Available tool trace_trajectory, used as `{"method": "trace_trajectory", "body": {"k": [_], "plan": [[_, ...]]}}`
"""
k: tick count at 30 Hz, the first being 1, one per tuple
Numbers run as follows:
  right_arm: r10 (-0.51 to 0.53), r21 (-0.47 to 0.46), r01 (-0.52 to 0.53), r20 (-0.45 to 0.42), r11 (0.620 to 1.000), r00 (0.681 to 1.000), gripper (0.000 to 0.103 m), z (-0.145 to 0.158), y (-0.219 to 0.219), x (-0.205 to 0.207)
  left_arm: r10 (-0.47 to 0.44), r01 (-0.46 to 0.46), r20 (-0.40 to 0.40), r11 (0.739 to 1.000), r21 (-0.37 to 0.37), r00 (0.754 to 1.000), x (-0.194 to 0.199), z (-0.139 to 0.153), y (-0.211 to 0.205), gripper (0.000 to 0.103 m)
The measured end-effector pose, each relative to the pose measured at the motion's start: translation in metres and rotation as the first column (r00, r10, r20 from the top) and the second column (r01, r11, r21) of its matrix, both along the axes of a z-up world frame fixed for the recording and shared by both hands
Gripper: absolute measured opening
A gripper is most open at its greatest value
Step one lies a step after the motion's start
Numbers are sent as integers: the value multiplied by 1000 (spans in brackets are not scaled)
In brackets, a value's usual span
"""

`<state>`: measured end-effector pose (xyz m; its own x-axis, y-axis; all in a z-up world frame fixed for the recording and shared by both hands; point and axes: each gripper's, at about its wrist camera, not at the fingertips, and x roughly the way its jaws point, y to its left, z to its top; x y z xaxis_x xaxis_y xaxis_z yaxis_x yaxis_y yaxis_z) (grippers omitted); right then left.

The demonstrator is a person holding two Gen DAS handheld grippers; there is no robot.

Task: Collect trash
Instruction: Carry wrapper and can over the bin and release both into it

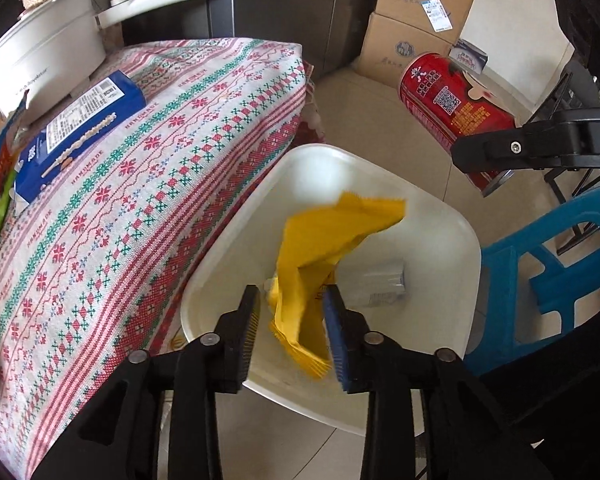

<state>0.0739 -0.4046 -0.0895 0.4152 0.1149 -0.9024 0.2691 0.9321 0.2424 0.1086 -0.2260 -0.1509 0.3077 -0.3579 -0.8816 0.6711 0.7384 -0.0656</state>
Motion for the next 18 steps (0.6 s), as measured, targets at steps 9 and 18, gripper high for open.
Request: {"method": "trace_trajectory", "body": {"k": [9, 18], "plan": [[36, -10, -36, -47, 999, 998, 56, -11, 8, 5, 94, -93, 25, 995, -20, 995, 10, 28, 38, 61], [159, -3, -165, -265, 986, 951, 56, -71, 44, 19, 199, -198, 40, 980, -24, 979, 17, 48, 92, 69]]}}
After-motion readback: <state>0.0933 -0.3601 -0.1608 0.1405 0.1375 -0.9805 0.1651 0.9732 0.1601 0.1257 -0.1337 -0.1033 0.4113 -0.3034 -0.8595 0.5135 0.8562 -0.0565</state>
